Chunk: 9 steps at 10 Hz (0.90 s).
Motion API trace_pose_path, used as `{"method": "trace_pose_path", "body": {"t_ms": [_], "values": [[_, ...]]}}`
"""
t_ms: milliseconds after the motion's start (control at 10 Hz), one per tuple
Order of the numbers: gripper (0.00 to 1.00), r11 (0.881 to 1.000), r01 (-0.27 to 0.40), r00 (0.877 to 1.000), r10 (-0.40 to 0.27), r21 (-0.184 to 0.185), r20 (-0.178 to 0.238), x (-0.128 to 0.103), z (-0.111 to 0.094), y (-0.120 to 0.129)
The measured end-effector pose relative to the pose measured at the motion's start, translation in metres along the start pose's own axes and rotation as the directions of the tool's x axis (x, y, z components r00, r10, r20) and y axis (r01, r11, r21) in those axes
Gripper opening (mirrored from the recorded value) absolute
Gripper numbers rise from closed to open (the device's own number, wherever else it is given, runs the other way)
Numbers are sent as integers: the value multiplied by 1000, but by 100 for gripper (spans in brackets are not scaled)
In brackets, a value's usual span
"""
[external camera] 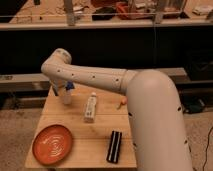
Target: Place the white sponge in the ceramic cup
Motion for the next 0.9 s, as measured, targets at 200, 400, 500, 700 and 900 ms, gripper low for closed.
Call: {"method": "trace_pose_path", "body": {"t_ms": [200, 400, 500, 700, 900], "values": [[1, 1000, 6, 1000, -6, -5, 0, -1, -1, 1], [1, 1000, 13, 1000, -13, -10, 0, -3, -1, 3], [1, 1000, 14, 1000, -14, -11, 0, -3, -2, 3], [1, 1000, 16, 1000, -16, -18, 3, -4, -2, 5], [1, 999, 23, 1000, -23, -24, 6, -5, -3, 6]]}}
